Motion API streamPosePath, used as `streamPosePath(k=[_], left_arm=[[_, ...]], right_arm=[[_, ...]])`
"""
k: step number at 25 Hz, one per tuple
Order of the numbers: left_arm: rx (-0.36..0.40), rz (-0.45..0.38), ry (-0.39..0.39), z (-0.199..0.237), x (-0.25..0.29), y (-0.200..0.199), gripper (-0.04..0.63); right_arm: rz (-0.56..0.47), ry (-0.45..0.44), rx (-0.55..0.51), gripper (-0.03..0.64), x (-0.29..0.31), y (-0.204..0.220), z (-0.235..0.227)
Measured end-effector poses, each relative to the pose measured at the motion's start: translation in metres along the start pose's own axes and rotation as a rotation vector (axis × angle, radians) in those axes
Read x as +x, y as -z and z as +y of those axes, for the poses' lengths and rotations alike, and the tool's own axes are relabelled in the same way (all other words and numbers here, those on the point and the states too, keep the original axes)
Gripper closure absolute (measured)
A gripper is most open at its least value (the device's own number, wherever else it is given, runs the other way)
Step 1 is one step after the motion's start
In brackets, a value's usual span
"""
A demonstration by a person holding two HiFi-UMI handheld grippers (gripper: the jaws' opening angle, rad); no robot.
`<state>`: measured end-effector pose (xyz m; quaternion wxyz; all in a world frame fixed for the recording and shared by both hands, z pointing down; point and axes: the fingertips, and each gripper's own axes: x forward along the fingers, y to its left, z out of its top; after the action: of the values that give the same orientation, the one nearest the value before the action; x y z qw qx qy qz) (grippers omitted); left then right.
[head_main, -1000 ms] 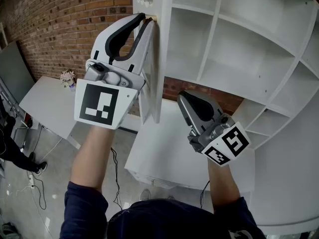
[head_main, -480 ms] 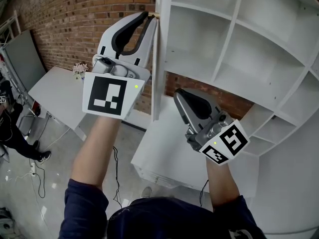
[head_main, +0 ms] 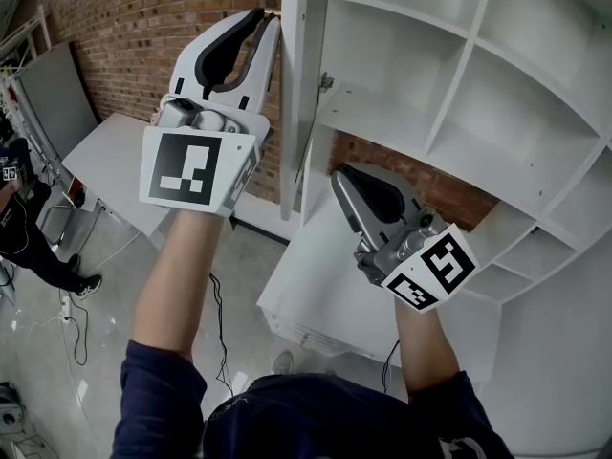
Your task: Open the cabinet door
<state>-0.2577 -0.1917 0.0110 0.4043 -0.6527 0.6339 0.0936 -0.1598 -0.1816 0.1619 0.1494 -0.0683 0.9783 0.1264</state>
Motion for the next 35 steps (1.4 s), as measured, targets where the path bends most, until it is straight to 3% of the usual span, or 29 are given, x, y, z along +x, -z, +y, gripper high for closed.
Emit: streamPosePath(k=[18, 24, 29, 35], left_arm=[[-0.042, 0.034, -0.076, 0.064, -0.026, 0.031, 0.589], [-0.016, 0.032, -0.067, 0.060, -0.037, 0.030, 0.588], [-0.056, 0.022, -0.096, 0.051, -0.057, 0.029, 0.588], [-0.012, 0.012, -0.090, 0.015, -0.075, 0.011, 0.588]], right_arm=[[0.018, -0.029, 0.019, 0.597, 0.045, 0.018, 0.020], [0.022, -0.027, 0.026, 0.597, 0.053, 0.025, 0.026], [0.020, -0.009, 0.027, 0.597, 0.042, 0.023, 0.022], [0.017, 0.022, 0.030, 0.597, 0.010, 0.018, 0.012]])
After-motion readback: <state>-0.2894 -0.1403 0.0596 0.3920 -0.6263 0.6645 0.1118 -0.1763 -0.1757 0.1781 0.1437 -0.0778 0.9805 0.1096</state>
